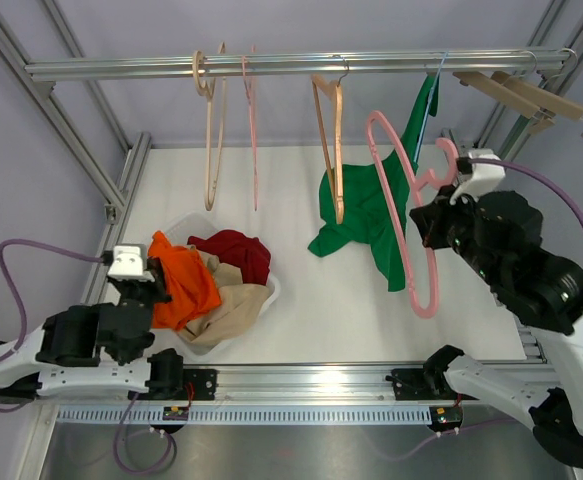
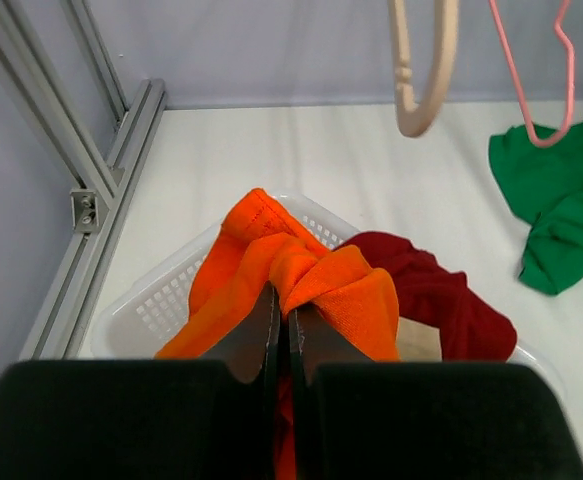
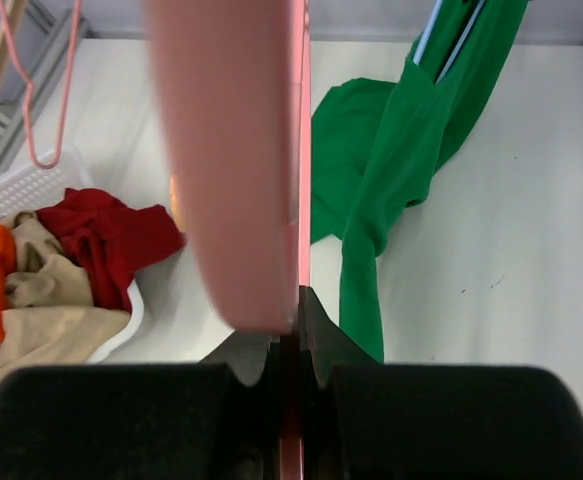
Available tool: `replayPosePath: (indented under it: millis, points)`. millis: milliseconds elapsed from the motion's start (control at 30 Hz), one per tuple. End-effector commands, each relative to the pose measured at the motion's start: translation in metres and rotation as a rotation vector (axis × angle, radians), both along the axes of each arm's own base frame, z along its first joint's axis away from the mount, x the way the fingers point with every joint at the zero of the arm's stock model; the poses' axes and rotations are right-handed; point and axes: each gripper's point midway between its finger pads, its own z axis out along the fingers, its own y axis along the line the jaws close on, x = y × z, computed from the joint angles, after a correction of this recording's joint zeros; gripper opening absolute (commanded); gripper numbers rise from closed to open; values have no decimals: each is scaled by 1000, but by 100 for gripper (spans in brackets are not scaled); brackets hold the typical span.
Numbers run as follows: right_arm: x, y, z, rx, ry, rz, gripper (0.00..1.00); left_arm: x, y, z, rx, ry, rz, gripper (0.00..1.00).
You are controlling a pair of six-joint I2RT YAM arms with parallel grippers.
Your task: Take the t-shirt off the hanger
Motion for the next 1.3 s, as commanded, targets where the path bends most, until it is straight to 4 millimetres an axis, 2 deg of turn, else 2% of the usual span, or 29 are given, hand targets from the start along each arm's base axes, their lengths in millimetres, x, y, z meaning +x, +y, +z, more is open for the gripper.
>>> replayPosePath:
  millis: [0,100,200,233,333,400,433,467,500,533,633,733,833,900,933,967,1000,1067,1100,1133,1167,1233,1267]
  points:
    - [37,10,17,-16,-81,-56,0,1,-27,0,-24,24,-7,0]
    - [48,22,24,-11,-97,-34,0,1,-44,-3,-49,50,-32,0]
    - [61,32,27,-16,-97,-28,0,0,-64,-6,-264,69,-77,0]
    - [62,33,30,-14,-101,-29,0,0,-66,-11,-295,68,-74,0]
    - [69,44,23,-21,-74,-3,0,6,-52,-29,-316,65,25,0]
    - [70,47,24,-14,-81,11,0,12,-39,-38,-294,70,111,0]
    - [70,49,22,-12,-81,15,0,15,-39,-41,-303,70,126,0]
    - [71,49,26,2,-97,13,0,21,-45,-48,-297,89,115,0]
    - [71,49,27,10,-104,12,0,28,-56,-43,-317,72,90,0]
    - [71,50,27,19,-104,13,0,34,-60,-59,-303,99,94,0]
    - [75,48,30,-3,-115,2,0,58,-66,-79,-384,177,94,0]
    - [90,47,22,-66,-95,-37,0,76,-54,-92,-539,189,139,0]
    - [99,51,22,-86,-94,-47,0,78,-36,-92,-588,154,207,1]
    - [109,55,17,-108,-80,-55,0,78,-14,-101,-616,144,311,2]
    - [112,53,23,-113,-91,-72,0,79,-7,-105,-629,142,346,3]
    - [118,54,19,-128,-82,-81,0,81,6,-111,-674,132,409,9]
    - [122,54,21,-130,-87,-90,0,81,12,-128,-688,151,445,13]
    - [129,57,32,-127,-110,-86,0,88,23,-149,-769,182,488,20]
    - [134,54,36,-125,-117,-95,0,94,25,-160,-813,180,485,23]
    - [136,55,49,-112,-144,-83,0,98,26,-167,-853,195,482,26]
    - [145,56,48,-116,-137,-87,0,103,25,-174,-910,223,454,30]
    - [154,51,59,-122,-156,-88,0,111,21,-175,-942,224,414,47]
    - [162,53,58,-130,-161,-80,0,111,19,-169,-922,216,382,63]
